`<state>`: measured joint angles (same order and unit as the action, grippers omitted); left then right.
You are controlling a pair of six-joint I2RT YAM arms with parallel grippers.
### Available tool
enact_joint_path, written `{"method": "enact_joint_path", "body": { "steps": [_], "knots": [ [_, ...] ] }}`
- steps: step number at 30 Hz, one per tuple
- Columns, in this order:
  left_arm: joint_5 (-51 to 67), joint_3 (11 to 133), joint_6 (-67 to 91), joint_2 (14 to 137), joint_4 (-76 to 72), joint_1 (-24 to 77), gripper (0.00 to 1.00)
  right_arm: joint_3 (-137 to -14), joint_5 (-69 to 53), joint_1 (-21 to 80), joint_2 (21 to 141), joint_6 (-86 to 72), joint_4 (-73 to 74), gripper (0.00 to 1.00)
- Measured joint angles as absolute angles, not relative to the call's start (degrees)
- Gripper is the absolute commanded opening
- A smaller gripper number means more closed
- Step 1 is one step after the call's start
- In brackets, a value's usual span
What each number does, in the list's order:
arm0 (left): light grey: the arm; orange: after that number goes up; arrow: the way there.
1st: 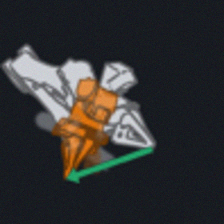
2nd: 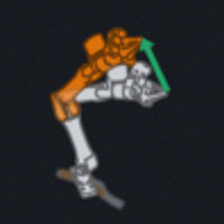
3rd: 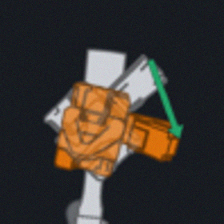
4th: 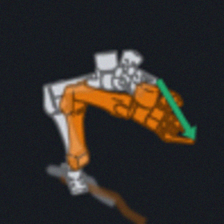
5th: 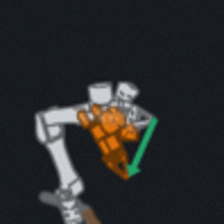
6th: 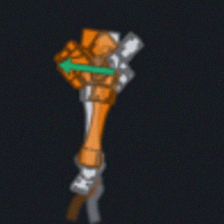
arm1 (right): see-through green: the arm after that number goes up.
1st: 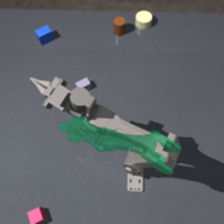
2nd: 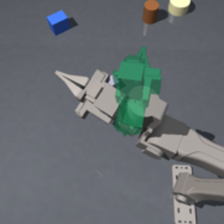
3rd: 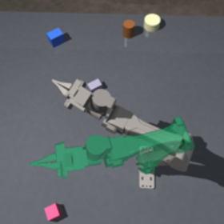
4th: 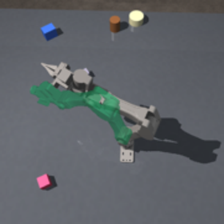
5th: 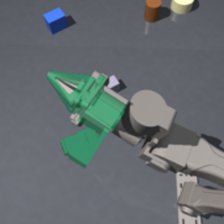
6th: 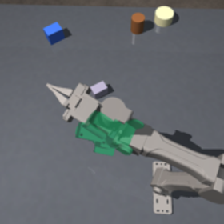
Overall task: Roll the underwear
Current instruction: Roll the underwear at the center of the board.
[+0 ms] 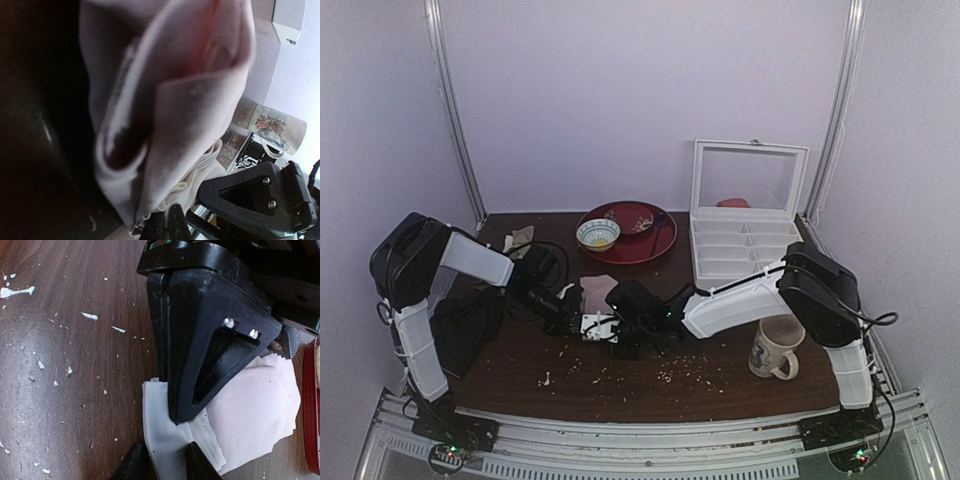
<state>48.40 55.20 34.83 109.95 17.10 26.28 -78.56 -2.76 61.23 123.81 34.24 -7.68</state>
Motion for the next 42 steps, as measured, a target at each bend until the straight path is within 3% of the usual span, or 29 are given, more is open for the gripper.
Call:
{"method": "enact_joint_path", "body": {
  "steps": [12, 15, 19, 24, 29, 42],
  "knots": [
    [48.75, 55.4, 33.8, 110.04, 18.15, 26.06, 0.0, -80.42, -1.61, 61.32, 124.4, 33.28, -4.4, 0.1],
    [49.01, 55.68, 33.58, 110.28, 18.57, 25.96, 0.0, -80.62, -1.34, 61.41, 124.44, 33.04, -4.12, 0.0],
    [49.08, 55.86, 33.39, 110.3, 19.25, 25.85, 0.0, -82.61, -1.15, 61.52, 125.05, 32.69, -1.76, 0.0],
    [49.19, 55.9, 33.39, 110.3, 19.66, 25.58, 0.27, -83.81, -1.41, 61.52, 125.21, 32.12, 0.32, 0.0],
    [48.9, 55.99, 33.47, 108.57, 22.13, 24.62, 0.36, -86.13, -3.31, 61.49, 125.38, 29.8, 4.36, 0.0],
    [41.52, 54.06, 33.58, 98.61, 29.61, 17.45, 0.36, -100.53, -17.45, 59.81, 129.8, 19.2, 22.17, 0.0]
  ]
}}
